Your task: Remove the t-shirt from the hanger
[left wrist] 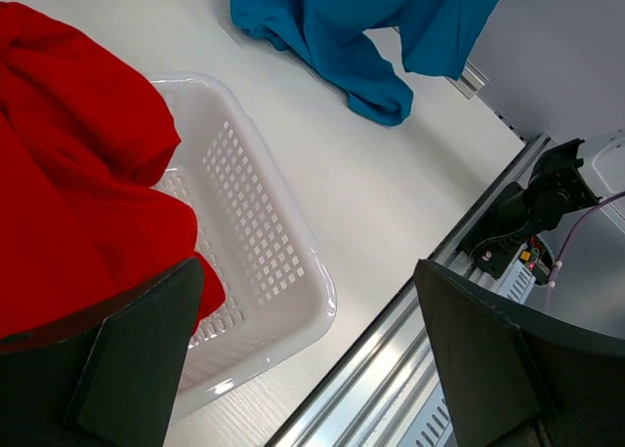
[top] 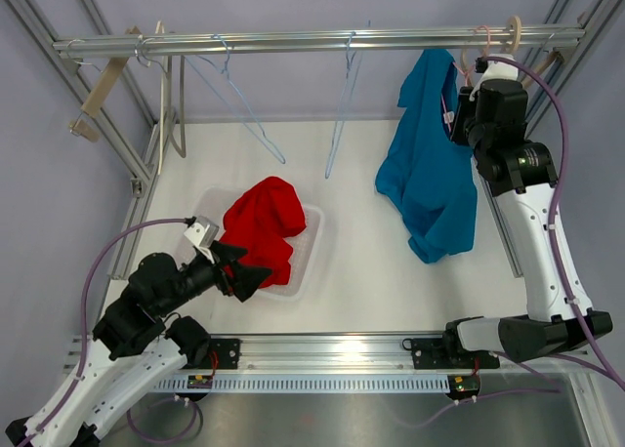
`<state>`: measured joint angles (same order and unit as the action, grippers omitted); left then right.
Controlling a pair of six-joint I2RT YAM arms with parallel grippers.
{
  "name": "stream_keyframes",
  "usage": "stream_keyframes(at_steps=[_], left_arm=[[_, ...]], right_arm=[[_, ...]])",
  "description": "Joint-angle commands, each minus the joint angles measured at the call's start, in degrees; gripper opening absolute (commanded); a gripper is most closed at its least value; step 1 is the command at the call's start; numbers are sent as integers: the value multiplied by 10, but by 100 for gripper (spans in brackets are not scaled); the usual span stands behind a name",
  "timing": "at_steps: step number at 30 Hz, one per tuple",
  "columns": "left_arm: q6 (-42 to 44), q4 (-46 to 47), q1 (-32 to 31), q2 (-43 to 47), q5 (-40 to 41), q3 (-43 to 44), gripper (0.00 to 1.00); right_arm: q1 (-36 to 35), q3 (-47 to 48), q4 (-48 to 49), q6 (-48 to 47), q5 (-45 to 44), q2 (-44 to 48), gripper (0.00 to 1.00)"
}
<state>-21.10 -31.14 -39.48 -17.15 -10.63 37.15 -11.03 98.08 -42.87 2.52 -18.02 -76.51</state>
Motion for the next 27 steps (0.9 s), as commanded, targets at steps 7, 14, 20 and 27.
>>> stream_keyframes(at_steps=[7,14,20,27], left_arm=[[9,12,1,-17,-5,21,96],[8,13,3,-23,-3,20,96],[8,12,4,-30,-4,21,96],[7,12,4,-25,-4,20,96]], right_arm=[[4,-26,52,-20,47,-6,36],[4,-25,54,-19,25,0,36],[4,-27,87,9,82,84,34],[8,-11,58,-11,-29,48,46]])
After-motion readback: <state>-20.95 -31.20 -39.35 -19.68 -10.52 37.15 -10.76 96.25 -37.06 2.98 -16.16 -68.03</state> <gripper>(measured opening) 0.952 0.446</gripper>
